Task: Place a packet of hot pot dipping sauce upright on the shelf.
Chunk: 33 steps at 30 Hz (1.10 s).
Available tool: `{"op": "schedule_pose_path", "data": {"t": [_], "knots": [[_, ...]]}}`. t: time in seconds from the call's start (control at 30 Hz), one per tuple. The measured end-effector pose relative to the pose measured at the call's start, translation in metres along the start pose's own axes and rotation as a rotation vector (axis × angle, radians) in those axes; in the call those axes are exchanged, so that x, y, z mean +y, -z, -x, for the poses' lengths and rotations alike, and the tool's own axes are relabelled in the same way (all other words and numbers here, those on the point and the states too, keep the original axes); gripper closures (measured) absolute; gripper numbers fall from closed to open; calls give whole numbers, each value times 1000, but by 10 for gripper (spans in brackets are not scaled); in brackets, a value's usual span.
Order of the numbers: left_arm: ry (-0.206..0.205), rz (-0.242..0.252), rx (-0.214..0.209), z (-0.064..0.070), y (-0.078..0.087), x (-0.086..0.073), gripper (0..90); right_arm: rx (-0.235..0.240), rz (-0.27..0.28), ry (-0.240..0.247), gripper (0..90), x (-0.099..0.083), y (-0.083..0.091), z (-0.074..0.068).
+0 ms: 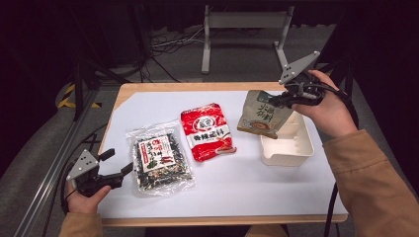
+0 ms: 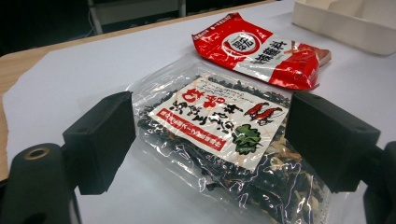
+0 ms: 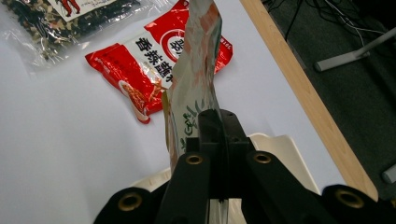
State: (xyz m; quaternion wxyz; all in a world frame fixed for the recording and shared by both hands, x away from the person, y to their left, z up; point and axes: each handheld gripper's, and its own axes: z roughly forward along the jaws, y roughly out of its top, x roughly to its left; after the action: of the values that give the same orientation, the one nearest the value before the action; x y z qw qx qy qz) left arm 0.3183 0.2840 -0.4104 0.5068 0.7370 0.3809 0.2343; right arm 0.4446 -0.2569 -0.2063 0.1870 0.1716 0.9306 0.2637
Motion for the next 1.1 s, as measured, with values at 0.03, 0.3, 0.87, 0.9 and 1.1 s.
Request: {"op": "schedule_pose_path", "data": {"t": [0.03,0.3,0.87,0.9,1.1], "knots": [[1,-1,0,0,0,0,166,-7,-1,6,894,0,0,3],[5,-1,9,0,4,-3,166,-22,-5,14,894,-2,0,19],[9,-7,7,0,2,-3,166,-71,-2,48,894,-13,-2,58],[6,-6,7,-1,2,-3,166,-71,-2,48,894,-13,-2,58],[4,-8,4,-1,1,-2,167,-77,1,60,894,-16,-2,69]]}}
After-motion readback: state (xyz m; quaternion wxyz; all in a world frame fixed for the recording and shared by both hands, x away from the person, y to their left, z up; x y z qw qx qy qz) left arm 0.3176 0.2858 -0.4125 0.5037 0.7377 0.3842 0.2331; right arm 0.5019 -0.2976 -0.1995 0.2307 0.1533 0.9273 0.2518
